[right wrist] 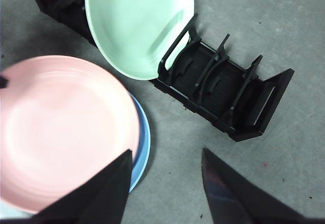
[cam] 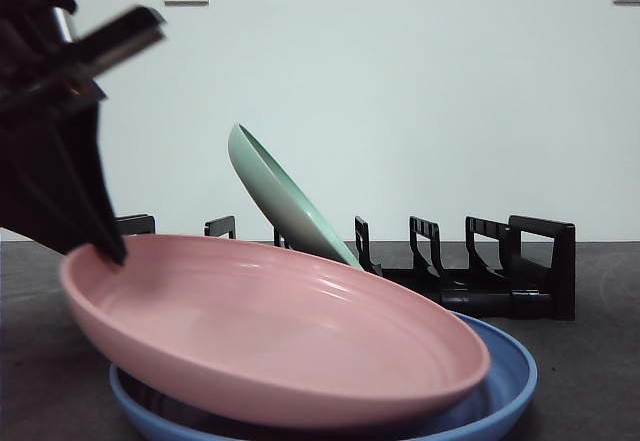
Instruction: Place the plate
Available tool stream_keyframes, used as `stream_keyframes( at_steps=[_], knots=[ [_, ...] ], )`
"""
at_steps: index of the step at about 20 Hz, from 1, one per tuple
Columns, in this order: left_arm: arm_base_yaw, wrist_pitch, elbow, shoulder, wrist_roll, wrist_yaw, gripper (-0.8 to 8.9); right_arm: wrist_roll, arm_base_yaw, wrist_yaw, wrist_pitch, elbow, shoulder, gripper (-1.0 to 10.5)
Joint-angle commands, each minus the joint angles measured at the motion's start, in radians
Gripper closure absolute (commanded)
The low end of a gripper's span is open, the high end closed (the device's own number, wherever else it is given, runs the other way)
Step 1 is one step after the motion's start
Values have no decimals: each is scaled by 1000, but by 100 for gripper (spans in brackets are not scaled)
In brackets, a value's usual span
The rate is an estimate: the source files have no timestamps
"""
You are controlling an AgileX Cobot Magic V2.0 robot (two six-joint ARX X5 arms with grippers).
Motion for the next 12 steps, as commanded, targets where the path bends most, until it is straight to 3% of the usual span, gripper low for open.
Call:
stream_keyframes(
  at_steps=[1, 7, 12],
  knots=[
    [-15, 43, 6, 45, -16, -2, 798, -4, 9, 4, 3, 24, 6, 729],
    [-42, 66, 6, 116, -10, -2, 798, -3, 9, 5, -9, 24, 6, 729],
    [-47, 55, 6, 118, 4, -2, 682, 15, 10, 4, -19, 24, 6, 729]
  ],
)
